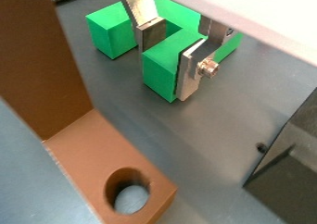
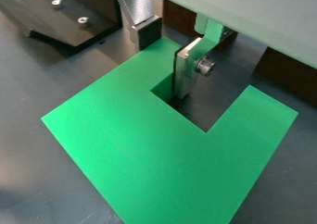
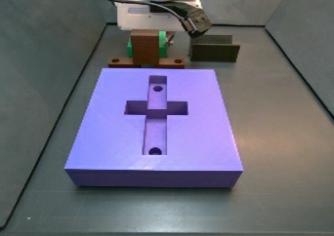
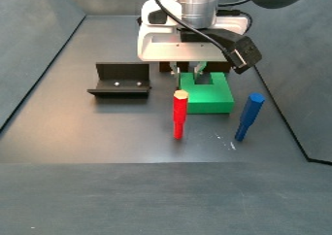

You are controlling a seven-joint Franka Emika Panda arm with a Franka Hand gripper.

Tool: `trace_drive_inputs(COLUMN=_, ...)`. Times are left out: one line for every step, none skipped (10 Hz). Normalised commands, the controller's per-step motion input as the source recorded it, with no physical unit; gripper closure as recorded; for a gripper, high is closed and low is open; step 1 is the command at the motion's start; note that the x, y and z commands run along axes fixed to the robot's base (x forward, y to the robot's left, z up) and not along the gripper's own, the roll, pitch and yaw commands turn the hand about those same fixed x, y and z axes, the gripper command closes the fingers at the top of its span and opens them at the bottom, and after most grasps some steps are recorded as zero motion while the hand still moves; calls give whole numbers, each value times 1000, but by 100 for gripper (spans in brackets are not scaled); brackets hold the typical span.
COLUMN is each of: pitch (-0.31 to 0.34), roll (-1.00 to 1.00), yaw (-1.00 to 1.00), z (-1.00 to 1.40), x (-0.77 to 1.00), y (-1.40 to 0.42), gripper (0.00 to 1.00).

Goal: Pick up the green object. Move up. Place the green object on the fixture. Regrasp the green object. Move to above the board. Insert the green object.
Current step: Pick up the green object, then move up, then place the green object on the fixture.

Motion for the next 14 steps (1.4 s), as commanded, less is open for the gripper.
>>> trace_drive_inputs(pitch=0, roll=0, yaw=0, z=0, x=0, y=0, gripper=100)
trace_drive_inputs(pitch=0, roll=0, yaw=0, z=833, x=0, y=0, gripper=100)
trace_drive_inputs(pitch=40, roll=-3, yaw=-33, z=776, x=-77, y=-1, gripper=100)
trace_drive_inputs(pitch=50, roll=0, yaw=-35, z=577, x=-95, y=-3, gripper=100)
trace_drive_inputs(pitch=20, roll=9, yaw=-24, z=290, x=-45, y=9, gripper=100)
trace_drive_inputs(pitch=0, roll=-9, yaw=0, z=0, x=0, y=0, gripper=100)
trace_drive_inputs(pitch=0, roll=-286, yaw=-46, z=0, x=243, y=0, gripper=100)
trace_drive_inputs(pitch=-11, roll=-989, yaw=-211, z=569, x=543, y=97, gripper=100)
trace_drive_inputs(pitch=-140, roll=-994, yaw=-260, z=503, x=677, y=83, gripper=100)
trace_drive_inputs(pitch=-140, roll=-1000, yaw=-303, z=483, x=729, y=83, gripper=100)
trace_drive_inputs(pitch=-151, roll=-1000, yaw=-306, z=449, x=734, y=74, gripper=100)
trace_drive_inputs(pitch=-163, roll=-1000, yaw=-306, z=411, x=729, y=60, gripper=100)
trace_drive_inputs(pitch=-149, roll=-1000, yaw=-320, z=400, x=731, y=40, gripper=100)
trace_drive_inputs(pitch=-106, roll=-1000, yaw=-334, z=400, x=726, y=14, gripper=100)
